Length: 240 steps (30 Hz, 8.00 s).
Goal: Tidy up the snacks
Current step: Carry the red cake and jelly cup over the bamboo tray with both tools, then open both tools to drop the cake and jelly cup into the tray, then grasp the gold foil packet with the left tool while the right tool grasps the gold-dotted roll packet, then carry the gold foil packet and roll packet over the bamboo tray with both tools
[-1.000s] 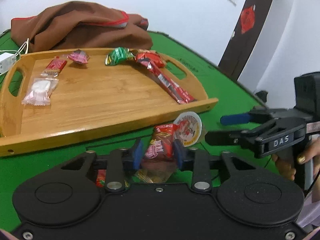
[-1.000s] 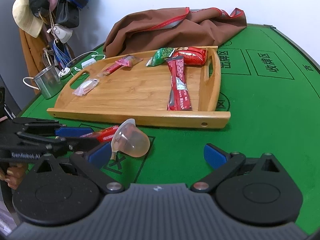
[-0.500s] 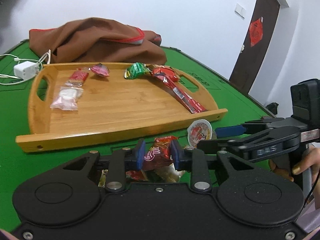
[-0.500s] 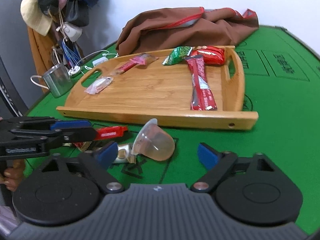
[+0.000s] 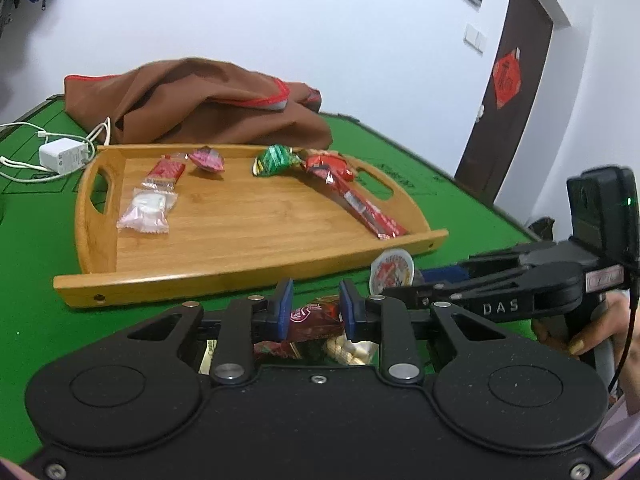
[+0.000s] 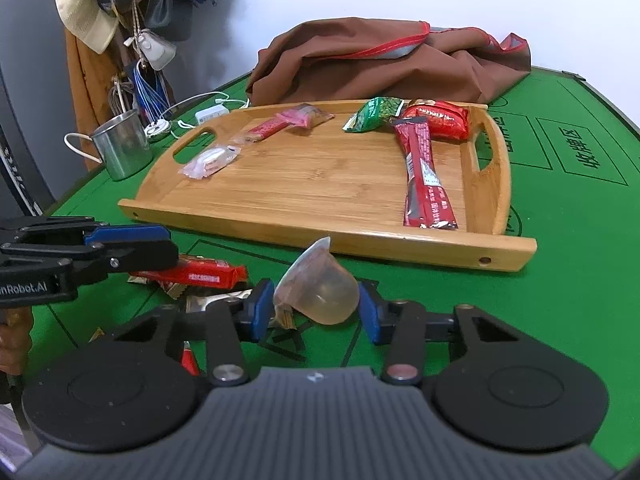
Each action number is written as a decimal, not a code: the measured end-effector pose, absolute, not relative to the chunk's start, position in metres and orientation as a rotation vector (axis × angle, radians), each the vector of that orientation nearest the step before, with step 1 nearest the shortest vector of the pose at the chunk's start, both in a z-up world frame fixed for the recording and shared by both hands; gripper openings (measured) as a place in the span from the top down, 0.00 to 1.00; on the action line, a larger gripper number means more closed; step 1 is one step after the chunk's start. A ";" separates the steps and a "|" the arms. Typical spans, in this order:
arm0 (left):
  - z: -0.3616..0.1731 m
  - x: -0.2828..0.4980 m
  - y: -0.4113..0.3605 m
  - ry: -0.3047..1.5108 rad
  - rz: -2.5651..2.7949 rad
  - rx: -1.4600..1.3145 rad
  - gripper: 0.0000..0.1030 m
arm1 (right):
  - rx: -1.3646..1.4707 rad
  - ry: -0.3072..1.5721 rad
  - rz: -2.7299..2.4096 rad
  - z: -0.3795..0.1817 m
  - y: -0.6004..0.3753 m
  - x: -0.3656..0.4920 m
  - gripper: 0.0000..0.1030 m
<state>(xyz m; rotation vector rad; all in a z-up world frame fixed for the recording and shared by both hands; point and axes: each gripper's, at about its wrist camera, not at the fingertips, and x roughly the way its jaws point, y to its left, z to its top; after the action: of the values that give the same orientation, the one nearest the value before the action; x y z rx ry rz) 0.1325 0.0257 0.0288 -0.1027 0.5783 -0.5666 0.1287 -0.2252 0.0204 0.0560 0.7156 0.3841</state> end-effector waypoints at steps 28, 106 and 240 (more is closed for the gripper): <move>0.045 0.180 0.084 0.510 -0.344 -0.165 0.77 | 0.029 0.635 0.412 0.064 -0.223 0.158 0.52; 0.043 0.153 0.045 0.561 -0.368 0.131 0.00 | -0.029 0.735 0.271 0.062 -0.207 0.264 0.00; 0.046 0.264 0.012 0.629 -0.319 0.088 0.66 | -0.019 0.670 0.453 0.075 -0.187 0.272 0.43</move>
<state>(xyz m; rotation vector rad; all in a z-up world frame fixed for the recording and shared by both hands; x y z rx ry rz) 0.2643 0.0122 0.0456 0.0879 0.6287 -0.3189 0.2716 -0.1866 0.0753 -0.0193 0.6703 0.4535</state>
